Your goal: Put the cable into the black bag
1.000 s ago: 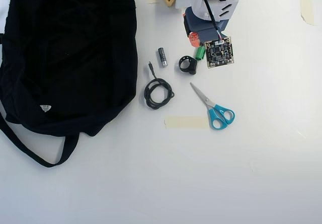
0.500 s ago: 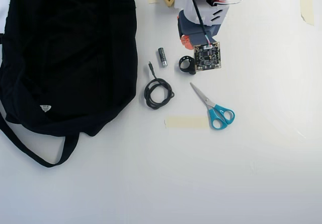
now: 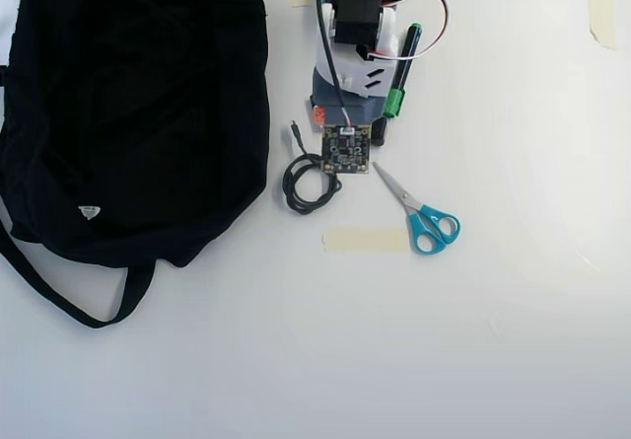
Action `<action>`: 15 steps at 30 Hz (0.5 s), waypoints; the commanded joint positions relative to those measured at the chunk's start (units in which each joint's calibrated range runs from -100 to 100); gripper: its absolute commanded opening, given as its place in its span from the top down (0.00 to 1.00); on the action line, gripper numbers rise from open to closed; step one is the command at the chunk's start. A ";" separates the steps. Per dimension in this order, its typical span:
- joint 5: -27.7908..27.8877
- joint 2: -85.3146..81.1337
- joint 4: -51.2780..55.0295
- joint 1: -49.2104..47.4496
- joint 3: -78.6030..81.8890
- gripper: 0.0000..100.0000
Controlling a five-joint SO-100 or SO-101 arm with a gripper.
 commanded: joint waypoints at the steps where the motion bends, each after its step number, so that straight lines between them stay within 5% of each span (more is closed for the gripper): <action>1: 0.41 -0.29 -3.86 3.27 -0.61 0.98; 7: 0.88 -0.21 -9.28 5.29 -0.25 0.98; 15: 11.58 -0.21 -9.63 7.09 -0.07 0.98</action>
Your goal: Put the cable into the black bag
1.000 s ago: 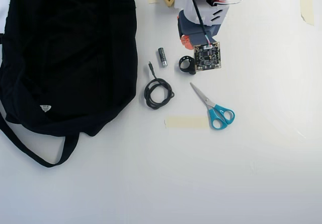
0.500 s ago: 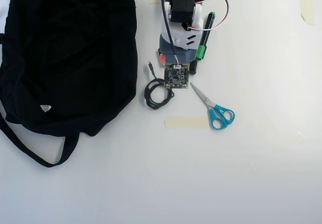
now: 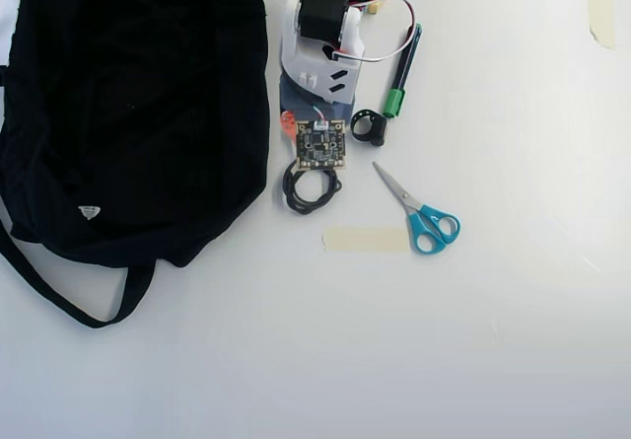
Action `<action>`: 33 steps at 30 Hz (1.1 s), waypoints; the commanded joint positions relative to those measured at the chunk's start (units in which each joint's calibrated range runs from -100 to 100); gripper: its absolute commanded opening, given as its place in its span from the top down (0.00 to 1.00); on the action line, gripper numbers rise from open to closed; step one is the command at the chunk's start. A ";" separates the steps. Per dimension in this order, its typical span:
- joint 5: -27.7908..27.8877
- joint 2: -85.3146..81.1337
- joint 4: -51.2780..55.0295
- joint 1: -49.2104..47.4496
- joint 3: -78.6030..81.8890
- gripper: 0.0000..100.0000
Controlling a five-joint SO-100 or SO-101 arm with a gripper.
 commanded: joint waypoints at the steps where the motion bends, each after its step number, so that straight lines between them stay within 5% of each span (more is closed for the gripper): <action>1: 4.80 -0.21 -0.61 1.36 -0.38 0.98; 27: 20.01 11.74 -10.17 2.78 -1.73 0.98; 33: 28.03 13.74 -12.06 0.32 -1.82 0.98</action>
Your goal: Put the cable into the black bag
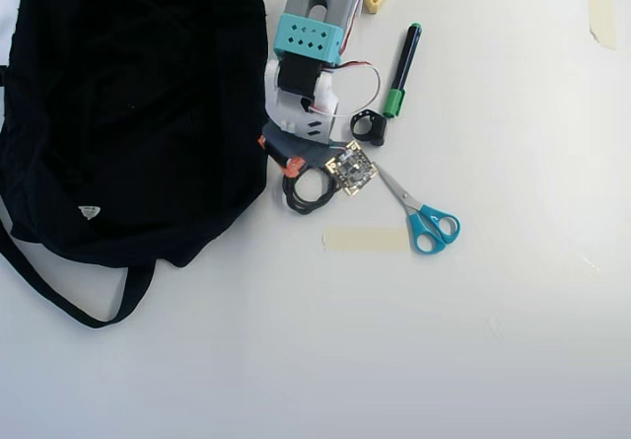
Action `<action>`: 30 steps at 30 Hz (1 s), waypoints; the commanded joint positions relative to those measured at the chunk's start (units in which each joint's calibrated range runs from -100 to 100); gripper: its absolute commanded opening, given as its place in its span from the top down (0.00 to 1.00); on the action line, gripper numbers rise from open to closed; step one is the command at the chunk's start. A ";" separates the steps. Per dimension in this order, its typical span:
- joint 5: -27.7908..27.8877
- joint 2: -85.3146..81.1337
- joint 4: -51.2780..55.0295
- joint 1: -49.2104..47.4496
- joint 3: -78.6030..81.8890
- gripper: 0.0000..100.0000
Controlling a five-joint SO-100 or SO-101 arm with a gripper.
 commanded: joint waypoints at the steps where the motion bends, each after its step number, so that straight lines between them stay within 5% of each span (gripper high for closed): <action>1: 3.59 -0.38 -1.50 -1.89 -1.90 0.98; 19: 3.32 -0.30 -7.53 -3.54 -2.26 0.97; 30: 1.70 2.44 -7.45 -2.87 -2.53 0.81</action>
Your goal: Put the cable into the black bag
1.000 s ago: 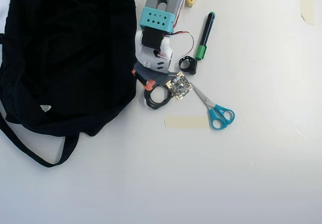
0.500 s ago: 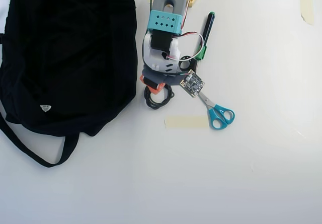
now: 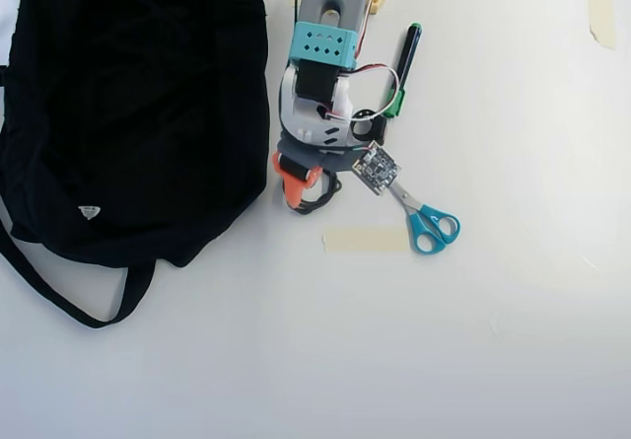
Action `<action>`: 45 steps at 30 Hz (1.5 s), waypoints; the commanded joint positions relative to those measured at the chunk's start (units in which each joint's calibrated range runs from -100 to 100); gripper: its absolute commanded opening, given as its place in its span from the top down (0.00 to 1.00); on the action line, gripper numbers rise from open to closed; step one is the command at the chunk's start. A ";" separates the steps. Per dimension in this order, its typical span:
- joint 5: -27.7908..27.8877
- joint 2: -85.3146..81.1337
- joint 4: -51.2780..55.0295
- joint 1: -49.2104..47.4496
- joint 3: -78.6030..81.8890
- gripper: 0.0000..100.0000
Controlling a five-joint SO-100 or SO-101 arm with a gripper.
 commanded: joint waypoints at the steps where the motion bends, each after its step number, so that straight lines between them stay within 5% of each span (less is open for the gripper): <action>1: -1.10 1.45 -1.01 0.00 -2.99 0.80; 12: -1.88 5.01 -0.23 0.82 -6.49 0.66; 45: -1.88 14.14 3.04 1.42 -7.84 0.71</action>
